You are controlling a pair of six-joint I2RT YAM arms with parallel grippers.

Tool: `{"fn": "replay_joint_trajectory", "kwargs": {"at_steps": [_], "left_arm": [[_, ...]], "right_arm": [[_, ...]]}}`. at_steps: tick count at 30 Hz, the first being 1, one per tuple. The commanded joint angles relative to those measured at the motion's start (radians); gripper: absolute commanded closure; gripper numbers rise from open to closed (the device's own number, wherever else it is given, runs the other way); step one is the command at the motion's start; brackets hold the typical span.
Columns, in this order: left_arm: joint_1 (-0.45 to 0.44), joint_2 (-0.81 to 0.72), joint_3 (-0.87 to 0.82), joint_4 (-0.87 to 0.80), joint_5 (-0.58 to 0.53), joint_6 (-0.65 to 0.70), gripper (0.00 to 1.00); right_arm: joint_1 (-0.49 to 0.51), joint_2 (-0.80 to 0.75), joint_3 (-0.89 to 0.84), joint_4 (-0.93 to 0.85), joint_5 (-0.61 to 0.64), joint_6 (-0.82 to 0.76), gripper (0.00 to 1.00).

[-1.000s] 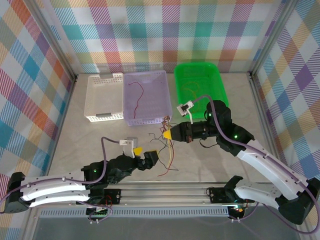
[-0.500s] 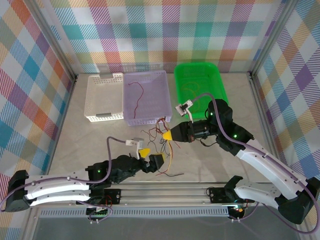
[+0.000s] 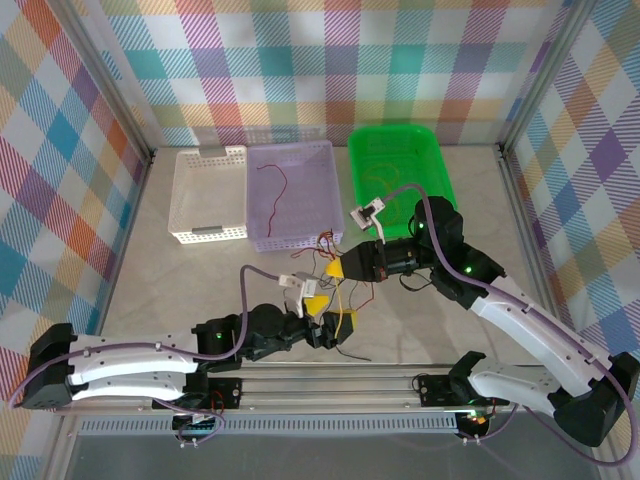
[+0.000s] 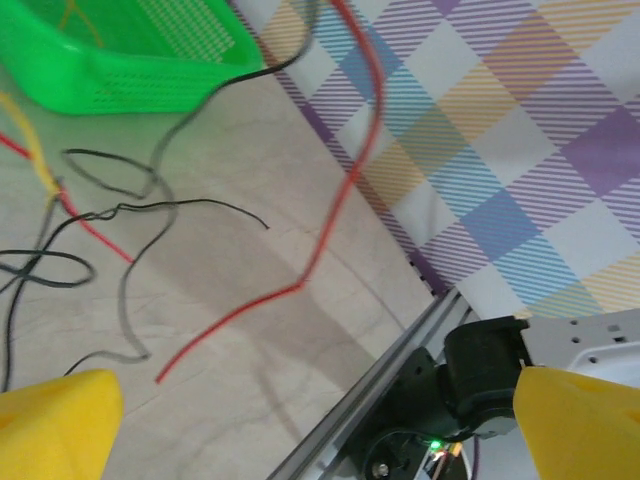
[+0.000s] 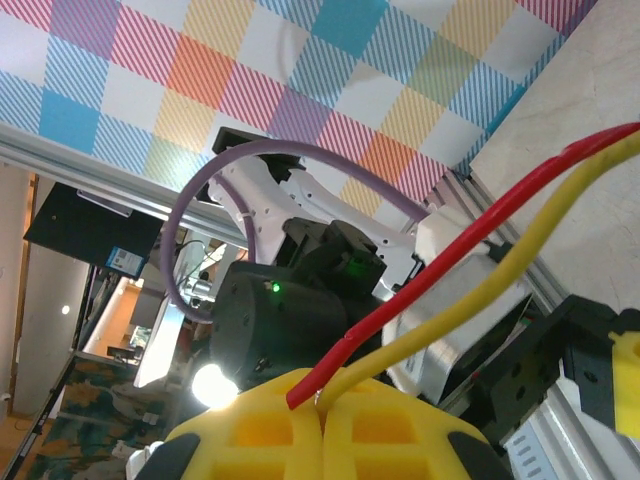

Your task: Untangle the cables

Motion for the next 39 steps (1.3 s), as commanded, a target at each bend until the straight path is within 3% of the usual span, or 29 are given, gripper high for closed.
{"fn": "replay_joint_trajectory", "kwargs": {"at_steps": [1,15,24,30,36,39], "left_arm": [[-0.03,0.053,0.069,0.049,-0.021,0.036,0.0],[-0.05,0.232,0.283,-0.269,-0.322,0.039,0.0],[-0.042,0.298,0.287,-0.47,-0.499,-0.014,0.01],[0.049,0.235,0.209,-0.585,-0.513,-0.113,0.01],[0.13,0.082,0.113,-0.565,-0.478,-0.119,0.01],[0.139,0.003,0.066,-0.475,-0.432,-0.095,0.01]], "right_arm": [[-0.004,-0.008,0.008,0.058,-0.002,0.011,1.0],[-0.004,-0.064,-0.013,0.086,0.019,0.044,1.0],[-0.004,-0.118,0.014,0.076,0.021,0.083,1.0],[-0.005,-0.15,0.022,0.082,-0.001,0.122,1.0],[-0.004,-0.186,0.007,0.105,-0.03,0.167,1.0],[-0.004,-0.19,-0.002,0.116,-0.05,0.171,1.0]]}}
